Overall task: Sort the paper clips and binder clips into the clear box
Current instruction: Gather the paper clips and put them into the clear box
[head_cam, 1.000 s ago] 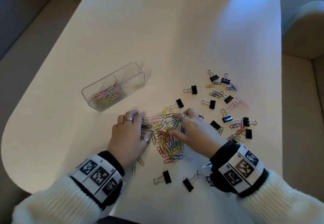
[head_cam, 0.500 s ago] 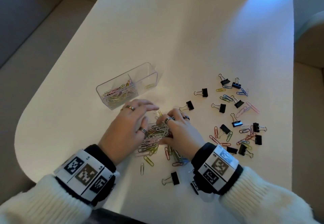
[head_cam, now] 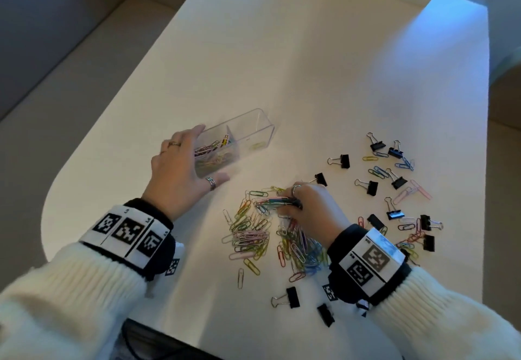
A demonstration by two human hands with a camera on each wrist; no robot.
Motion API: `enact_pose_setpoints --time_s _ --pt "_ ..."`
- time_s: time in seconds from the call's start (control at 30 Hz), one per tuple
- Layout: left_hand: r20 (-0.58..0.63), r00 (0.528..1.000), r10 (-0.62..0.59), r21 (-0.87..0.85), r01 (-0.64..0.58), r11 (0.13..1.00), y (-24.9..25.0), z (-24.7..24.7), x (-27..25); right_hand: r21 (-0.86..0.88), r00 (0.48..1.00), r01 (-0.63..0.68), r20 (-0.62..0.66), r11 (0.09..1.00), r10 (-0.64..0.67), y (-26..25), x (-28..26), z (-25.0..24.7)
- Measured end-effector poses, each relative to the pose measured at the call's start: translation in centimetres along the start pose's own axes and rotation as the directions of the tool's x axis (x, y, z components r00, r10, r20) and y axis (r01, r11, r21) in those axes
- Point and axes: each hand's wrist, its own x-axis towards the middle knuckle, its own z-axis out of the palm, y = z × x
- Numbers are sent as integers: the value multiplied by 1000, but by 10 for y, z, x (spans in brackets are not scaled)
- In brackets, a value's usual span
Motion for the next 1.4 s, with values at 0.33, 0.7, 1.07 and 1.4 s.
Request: enact_pose_setpoints --time_s 0.33,0.7,1.07,1.4 --pt "-97 994 56 -188 -74 979 -12 7 6 21 948 237 -223 971 -226 -66 29 -49" --pt "-113 993 -31 -401 -17 916 -12 2 1 -535 882 436 92 724 -463 -119 78 -36" --pt "-88 995 -47 -372 11 928 -17 5 4 -214 850 524 187 824 -492 -120 79 -48" --pt "-115 993 -13 -370 -31 929 -19 8 4 -280 850 509 314 814 -423 -104 73 -38"
